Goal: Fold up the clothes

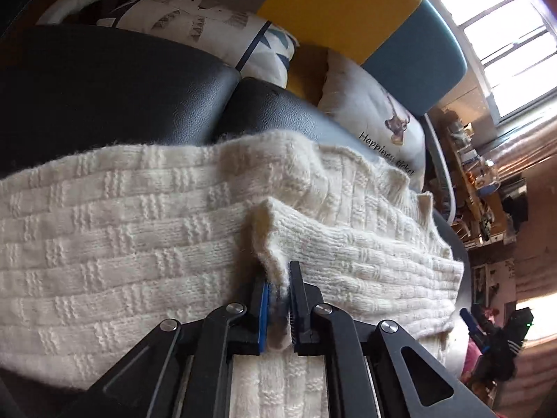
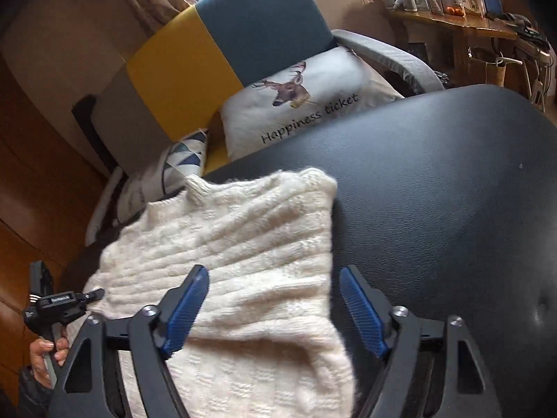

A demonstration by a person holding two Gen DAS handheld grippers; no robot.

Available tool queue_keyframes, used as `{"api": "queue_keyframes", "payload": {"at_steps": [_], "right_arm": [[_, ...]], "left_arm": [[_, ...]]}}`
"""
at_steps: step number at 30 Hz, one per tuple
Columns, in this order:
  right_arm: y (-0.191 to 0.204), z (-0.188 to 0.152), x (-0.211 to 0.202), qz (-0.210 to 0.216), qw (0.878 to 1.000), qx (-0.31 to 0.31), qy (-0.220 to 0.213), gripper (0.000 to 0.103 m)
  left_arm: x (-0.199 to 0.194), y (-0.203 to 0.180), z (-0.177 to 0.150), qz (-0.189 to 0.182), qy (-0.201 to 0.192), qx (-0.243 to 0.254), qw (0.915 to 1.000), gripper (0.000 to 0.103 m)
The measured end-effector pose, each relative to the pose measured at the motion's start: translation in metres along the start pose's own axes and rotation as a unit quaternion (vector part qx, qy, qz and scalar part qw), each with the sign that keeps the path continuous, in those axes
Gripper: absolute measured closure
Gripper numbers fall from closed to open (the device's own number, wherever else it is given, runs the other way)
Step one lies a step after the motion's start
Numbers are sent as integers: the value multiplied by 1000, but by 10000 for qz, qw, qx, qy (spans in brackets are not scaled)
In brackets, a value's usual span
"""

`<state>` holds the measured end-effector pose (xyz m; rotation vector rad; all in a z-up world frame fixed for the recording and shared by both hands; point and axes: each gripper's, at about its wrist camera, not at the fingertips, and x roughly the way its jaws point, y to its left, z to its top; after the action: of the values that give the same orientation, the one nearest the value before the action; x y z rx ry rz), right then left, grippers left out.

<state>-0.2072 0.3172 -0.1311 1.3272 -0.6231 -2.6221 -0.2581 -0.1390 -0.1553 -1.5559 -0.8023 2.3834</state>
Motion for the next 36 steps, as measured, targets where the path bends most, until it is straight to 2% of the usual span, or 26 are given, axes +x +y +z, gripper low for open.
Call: {"api": "queue_keyframes", "payload": {"at_steps": [1,5,9,11,12,14,15,16,17,18,19,20,22,23,24,25,26,28,30,32,34,36], "right_arm": [[-2,2,4,-17,9999,-69,85,39],[-11,19,19,-14,9996,-92,255,39],[-32,40,46,71,9976,537,422,39],[-43,45,67,425,9927,838,756,37],[-47,47,68,575,9917,926,675,36],[-32,51,66,444,9956,404,722,52],[-25,53,65,376,9964,139,746,75],[-17,55,64,307,9965,-126,769,82],[-10,57,63,239,9958,-391,791,83],[9,57,57,-84,9927,-986,692,86],[28,55,51,-547,9832,-1669,503,86],[41,51,51,-1073,9679,-2246,346,86],[38,47,68,-1591,9546,-2457,549,86],[31,46,77,-1665,9542,-2393,676,86],[27,45,81,-1702,9546,-2352,674,87],[23,47,80,-1641,9596,-2200,617,86],[17,51,77,-1549,9662,-1967,609,86],[6,58,72,-1361,9776,-1494,592,76],[-10,64,62,-869,9900,-919,623,75],[-18,64,41,-697,9941,-712,426,74],[-16,59,22,-305,9962,-718,384,73],[-4,47,19,-190,9923,-1070,596,73]], "left_arm": [[-1,-1,1,-38,-17,37,10000,94],[1,-11,4,124,-17,307,9995,93],[-4,-20,3,58,-206,511,9985,93],[-2,-25,5,54,-251,609,9978,93],[1,-27,6,82,-225,641,9977,93],[9,-25,5,132,-130,643,9978,93],[12,-24,4,149,-97,640,9978,93],[10,-23,3,103,-173,612,9979,93],[7,-23,2,56,-249,584,9980,93],[5,-22,2,8,-324,553,9979,93],[3,-21,1,-34,-394,507,9979,93],[1,-21,1,65,-487,503,9975,93],[1,-24,1,230,-585,615,9961,92],[1,-26,1,310,-617,692,9952,92],[3,-28,1,559,-678,800,9929,91],[5,-28,0,724,-683,857,9913,91],[8,-25,0,730,-618,856,9917,91],[5,-22,2,688,-598,733,9931,89],[-3,-18,3,644,-669,558,9941,89],[-19,-17,3,722,-949,495,9916,88],[-37,-17,4,788,-1244,442,9881,86],[-51,-21,1,748,-1465,429,9854,83]]}}
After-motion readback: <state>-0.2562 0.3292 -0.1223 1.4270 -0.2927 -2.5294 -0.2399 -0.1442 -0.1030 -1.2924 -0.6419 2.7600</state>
